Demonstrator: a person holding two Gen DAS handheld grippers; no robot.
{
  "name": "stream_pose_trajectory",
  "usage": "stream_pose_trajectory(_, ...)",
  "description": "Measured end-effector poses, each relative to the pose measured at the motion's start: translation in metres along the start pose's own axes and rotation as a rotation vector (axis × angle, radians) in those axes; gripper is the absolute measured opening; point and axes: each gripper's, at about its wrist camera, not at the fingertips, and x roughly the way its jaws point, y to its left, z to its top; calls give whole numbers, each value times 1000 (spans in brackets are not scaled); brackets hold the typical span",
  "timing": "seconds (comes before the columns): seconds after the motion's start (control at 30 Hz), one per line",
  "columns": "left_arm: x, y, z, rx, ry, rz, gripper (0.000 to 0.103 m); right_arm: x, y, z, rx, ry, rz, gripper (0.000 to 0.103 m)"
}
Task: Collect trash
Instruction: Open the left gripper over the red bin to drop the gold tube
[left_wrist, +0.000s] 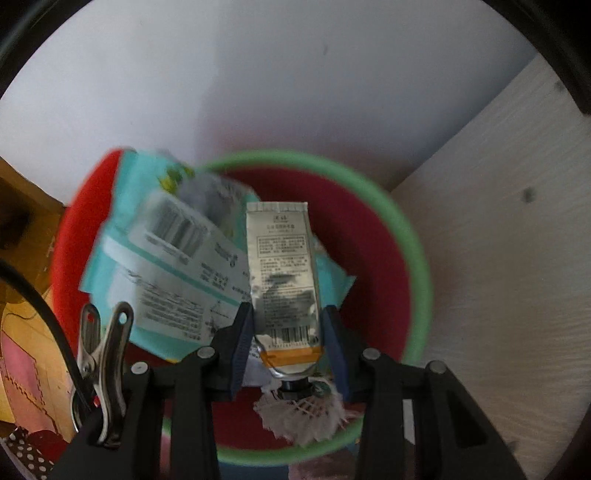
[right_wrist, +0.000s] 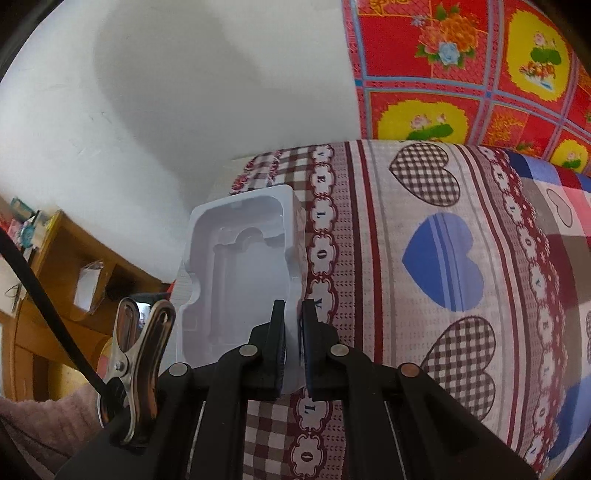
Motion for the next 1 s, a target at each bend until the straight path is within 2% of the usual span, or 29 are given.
stream_pose_trajectory(0.17, 36, 11, -6, -31, 60, -11, 39, 2, 8, -6, 16, 10, -30, 9)
stream_pose_trajectory(0.5, 68, 26, -2, -56, 109, 2, 39, 14, 12, -8, 23, 29, -56, 9)
stream_pose_trajectory(0.6, 78, 25, 4, -61, 123, 40, 39, 18, 18, -8, 10, 31, -62, 9)
stream_pose_trajectory(0.8, 78, 28, 11, -84, 118, 49, 39, 22, 25, -11, -3, 41, -66, 9)
stream_pose_trajectory(1.0, 74, 11, -3, -77, 103, 48, 39, 25, 25, -7, -7, 46, -58, 9)
